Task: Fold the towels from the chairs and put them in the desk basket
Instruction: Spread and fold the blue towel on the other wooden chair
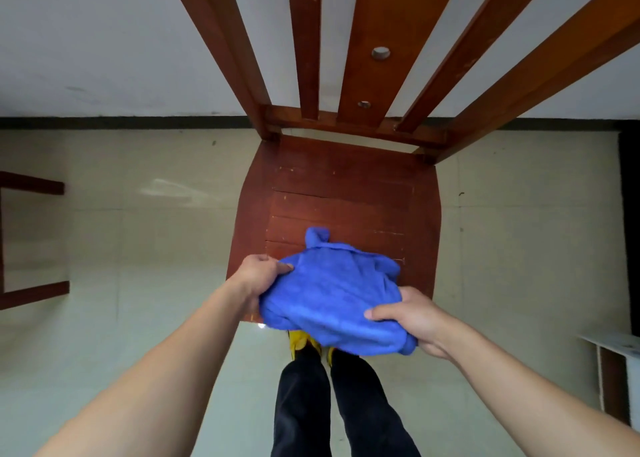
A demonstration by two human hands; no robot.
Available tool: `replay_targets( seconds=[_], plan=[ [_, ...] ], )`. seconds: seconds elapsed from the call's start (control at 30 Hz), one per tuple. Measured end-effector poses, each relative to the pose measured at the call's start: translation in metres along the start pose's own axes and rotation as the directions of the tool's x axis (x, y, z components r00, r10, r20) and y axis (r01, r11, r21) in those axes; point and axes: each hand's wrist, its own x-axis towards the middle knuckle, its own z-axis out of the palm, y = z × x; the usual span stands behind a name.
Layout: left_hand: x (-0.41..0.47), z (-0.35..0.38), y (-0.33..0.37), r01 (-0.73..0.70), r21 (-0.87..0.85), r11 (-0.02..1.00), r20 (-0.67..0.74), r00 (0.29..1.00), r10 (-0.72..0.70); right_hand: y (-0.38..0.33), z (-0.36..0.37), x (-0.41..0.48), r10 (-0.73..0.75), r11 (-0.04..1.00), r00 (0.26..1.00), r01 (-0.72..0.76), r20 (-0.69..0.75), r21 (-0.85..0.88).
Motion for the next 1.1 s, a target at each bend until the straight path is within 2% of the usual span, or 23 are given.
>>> replay_targets(
  seconds=[0.07,0.13,0.2,0.27,0.33,0.4,0.47,0.53,0.6,0.63,0.73,0.8,0.83,0.9,0.97,1.0,1.03,1.07,1.1],
  plan=[
    [0.003,-0.012,-0.003,-0.005,0.264,0.965,-0.007,1.0,0.007,-0.004,-0.003,-0.005,0.002,0.998,0.998,-0.005,0.059,0.065],
    [0.006,-0.014,0.003,-0.073,0.372,0.925,-0.099,0.988,0.118,-0.012,-0.008,-0.003,-0.066,0.974,0.996,0.076,-0.053,0.214],
    [0.006,-0.009,0.015,-0.194,0.321,0.927,-0.177,0.949,0.26,-0.023,-0.017,0.004,-0.15,0.942,0.94,0.23,-0.307,0.246],
    [0.009,-0.002,0.031,-0.345,0.198,0.917,-0.198,0.903,0.382,-0.037,-0.03,0.013,-0.215,0.932,0.844,0.327,-0.492,0.154],
    [0.015,0.006,0.049,-0.434,0.098,0.896,-0.21,0.871,0.444,-0.053,-0.04,0.02,-0.304,0.922,0.787,0.385,-0.536,0.042],
    [0.029,0.016,0.06,-0.443,0.051,0.895,-0.238,0.865,0.442,-0.069,-0.046,0.025,-0.424,0.886,0.733,0.456,-0.532,-0.078],
    [0.041,0.027,0.062,-0.399,0.045,0.916,-0.227,0.889,0.398,-0.084,-0.049,0.028,-0.534,0.833,0.673,0.523,-0.512,-0.18],
    [0.046,0.041,0.056,-0.306,0.067,0.95,-0.138,0.94,0.313,-0.093,-0.05,0.034,-0.592,0.8,0.652,0.549,-0.473,-0.244],
    [0.048,0.053,0.047,-0.231,0.118,0.966,-0.062,0.969,0.239,-0.09,-0.051,0.046,-0.548,0.836,0.702,0.485,-0.456,-0.258],
    [0.05,0.06,0.042,-0.198,0.149,0.969,-0.048,0.977,0.207,-0.086,-0.054,0.053,-0.476,0.878,0.748,0.432,-0.462,-0.205],
    [0.058,0.069,0.03,-0.15,0.298,0.943,-0.046,0.984,0.171,-0.074,-0.065,0.064,-0.094,0.968,0.902,0.183,-0.422,0.174],
    [0.051,0.07,0.031,-0.222,0.267,0.938,-0.055,0.968,0.245,-0.065,-0.076,0.065,0.061,0.967,0.931,0.034,-0.359,0.251],
    [0.047,0.067,0.032,-0.289,0.22,0.932,-0.086,0.946,0.313,-0.06,-0.079,0.066,0.069,0.976,0.928,0.013,-0.365,0.217],
    [0.039,0.055,0.036,-0.435,0.121,0.892,-0.212,0.867,0.452,-0.052,-0.078,0.065,-0.093,0.993,0.871,0.117,-0.481,0.019],
    [0.03,0.042,0.038,-0.52,0.054,0.852,-0.352,0.789,0.503,-0.053,-0.071,0.06,-0.399,0.917,0.706,0.305,-0.586,-0.257],
    [0.026,0.036,0.036,-0.538,0.049,0.842,-0.404,0.76,0.509,-0.056,-0.065,0.057,-0.526,0.85,0.62,0.377,-0.582,-0.367],
    [0.023,0.031,0.034,-0.537,0.068,0.841,-0.422,0.748,0.512,-0.058,-0.059,0.055,-0.602,0.798,0.567,0.423,-0.562,-0.428],
    [0.022,0.027,0.028,-0.519,0.109,0.848,-0.412,0.753,0.513,-0.056,-0.055,0.056,-0.636,0.77,0.553,0.423,-0.538,-0.477],
    [0.024,0.022,0.021,-0.464,0.175,0.869,-0.362,0.79,0.494,-0.052,-0.051,0.059,-0.627,0.769,0.586,0.359,-0.514,-0.53]
  ],
)
